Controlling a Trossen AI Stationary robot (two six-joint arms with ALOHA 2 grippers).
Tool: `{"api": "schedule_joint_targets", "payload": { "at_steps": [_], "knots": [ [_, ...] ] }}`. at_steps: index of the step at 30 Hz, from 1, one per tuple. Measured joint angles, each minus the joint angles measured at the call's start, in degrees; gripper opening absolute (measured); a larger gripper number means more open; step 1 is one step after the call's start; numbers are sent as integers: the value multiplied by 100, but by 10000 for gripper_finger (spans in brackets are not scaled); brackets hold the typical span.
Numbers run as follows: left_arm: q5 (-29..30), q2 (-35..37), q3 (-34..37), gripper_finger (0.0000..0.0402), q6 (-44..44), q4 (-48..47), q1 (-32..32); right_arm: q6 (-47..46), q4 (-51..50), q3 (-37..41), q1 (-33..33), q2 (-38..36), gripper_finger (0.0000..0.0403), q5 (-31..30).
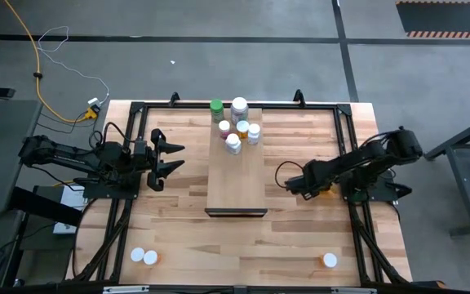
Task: Pick and place medicine bottles onto shelf by color
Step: Put the orange pill bottle on the shelf
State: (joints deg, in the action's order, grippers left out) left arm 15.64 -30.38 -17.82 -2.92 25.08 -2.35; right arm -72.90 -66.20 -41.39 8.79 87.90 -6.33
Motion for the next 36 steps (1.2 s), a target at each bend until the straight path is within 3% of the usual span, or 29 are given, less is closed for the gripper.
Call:
{"api": "schedule_joint_targets", "payload": {
  "at_steps": [17,29,36],
  "knots": [
    [0,-2,0,213,2,0,1,223,268,-11,-205,231,277,135],
    [0,-2,0,213,5,0,0,242,136,11,-202,242,168,190],
    [0,1,0,213,4,0,0,447,18,-139,-192,242,170,258]
  ]
}}
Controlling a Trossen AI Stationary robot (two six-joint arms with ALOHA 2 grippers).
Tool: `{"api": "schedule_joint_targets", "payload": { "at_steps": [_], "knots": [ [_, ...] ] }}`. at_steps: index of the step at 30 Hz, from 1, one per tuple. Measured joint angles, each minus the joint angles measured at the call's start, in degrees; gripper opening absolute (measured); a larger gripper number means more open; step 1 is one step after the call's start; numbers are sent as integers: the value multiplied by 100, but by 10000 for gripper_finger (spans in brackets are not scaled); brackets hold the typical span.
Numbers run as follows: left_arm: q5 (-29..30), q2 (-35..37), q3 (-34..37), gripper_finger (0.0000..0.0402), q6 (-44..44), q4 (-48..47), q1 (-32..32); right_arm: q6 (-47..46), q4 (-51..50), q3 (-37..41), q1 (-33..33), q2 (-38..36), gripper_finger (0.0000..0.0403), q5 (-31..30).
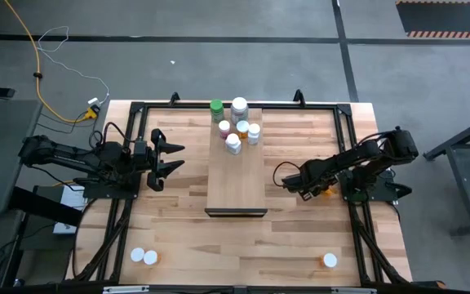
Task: Pick and place medicine bottles onto shelf by color
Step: Put the orange pill bottle on the shelf
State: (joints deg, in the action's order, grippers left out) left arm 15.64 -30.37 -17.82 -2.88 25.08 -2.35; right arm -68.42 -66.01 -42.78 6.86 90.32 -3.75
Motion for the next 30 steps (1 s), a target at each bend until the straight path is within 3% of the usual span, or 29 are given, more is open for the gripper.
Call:
{"api": "schedule_joint_targets", "payload": {
  "at_steps": [8,19,26,30],
  "knots": [
    [0,-2,0,213,-8,-2,0,186,-298,-659,582,0,180,-135],
    [0,-1,0,213,-108,-39,0,-297,-272,-1837,2141,-88,181,-1449],
    [-2,-2,0,213,-150,-44,1,-906,-381,-1944,2596,-1062,181,-2110],
    [-1,-1,0,213,-156,-44,2,-777,167,-1652,2745,-1785,181,-2768]
  ]
}}
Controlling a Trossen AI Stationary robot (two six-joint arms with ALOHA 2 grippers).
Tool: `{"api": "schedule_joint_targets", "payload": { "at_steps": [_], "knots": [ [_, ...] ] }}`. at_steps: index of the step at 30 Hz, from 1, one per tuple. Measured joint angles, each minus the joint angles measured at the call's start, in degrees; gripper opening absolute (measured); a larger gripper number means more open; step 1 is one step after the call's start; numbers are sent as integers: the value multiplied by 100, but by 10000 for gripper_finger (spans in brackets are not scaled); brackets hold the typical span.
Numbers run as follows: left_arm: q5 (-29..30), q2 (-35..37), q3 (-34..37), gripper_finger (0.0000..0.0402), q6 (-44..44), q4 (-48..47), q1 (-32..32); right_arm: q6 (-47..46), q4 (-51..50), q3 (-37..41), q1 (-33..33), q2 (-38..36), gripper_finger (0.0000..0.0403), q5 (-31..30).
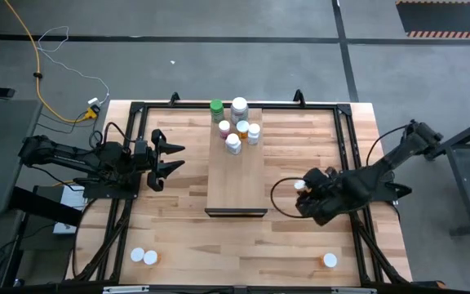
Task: Pick and place medicine bottles onto shelf by color
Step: Put the orange pill bottle on the shelf
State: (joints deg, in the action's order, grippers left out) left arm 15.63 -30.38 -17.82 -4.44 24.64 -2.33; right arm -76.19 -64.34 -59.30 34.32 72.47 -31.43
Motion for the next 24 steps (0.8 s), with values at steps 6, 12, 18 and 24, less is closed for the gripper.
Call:
{"api": "schedule_joint_targets", "payload": {
  "at_steps": [6,12,18,24],
  "knots": [
    [0,-1,0,213,5,0,0,2189,2612,857,-69,-820,181,-1076],
    [1,-1,0,213,5,0,0,4691,6204,2073,-728,-1076,181,-1048],
    [1,1,0,213,8,2,0,6286,9357,3064,-1586,-868,181,-393],
    [8,1,0,213,8,2,0,6747,10318,3244,-2229,-400,181,78]
  ]
}}
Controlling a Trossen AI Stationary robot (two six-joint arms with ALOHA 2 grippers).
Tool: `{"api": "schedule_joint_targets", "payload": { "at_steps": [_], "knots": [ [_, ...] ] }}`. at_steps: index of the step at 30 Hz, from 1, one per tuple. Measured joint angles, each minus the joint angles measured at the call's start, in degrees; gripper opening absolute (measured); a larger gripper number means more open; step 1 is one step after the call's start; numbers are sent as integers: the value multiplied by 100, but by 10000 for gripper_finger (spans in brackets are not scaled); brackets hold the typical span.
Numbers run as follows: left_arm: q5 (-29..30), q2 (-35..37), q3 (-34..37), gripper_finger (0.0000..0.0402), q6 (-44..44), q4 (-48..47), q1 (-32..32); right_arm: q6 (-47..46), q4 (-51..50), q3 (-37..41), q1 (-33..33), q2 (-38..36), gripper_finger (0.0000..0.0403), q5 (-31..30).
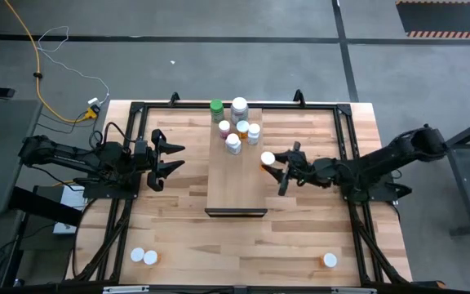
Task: Pick and place medicine bottles onto shelf by color
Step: Put the orange pill bottle on the shelf
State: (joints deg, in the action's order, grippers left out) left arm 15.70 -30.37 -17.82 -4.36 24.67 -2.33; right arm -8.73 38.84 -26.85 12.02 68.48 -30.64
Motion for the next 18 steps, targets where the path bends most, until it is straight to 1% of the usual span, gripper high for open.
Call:
{"api": "schedule_joint_targets", "payload": {
  "at_steps": [5,11,18],
  "knots": [
    [11,0,0,213,0,0,-1,170,524,-7,-289,557,181,71],
    [13,-1,0,213,-2,0,-2,178,1289,-11,-453,1130,181,100],
    [13,-29,0,213,-17,2,-2,281,1611,-11,-611,1543,181,120]
  ]
}}
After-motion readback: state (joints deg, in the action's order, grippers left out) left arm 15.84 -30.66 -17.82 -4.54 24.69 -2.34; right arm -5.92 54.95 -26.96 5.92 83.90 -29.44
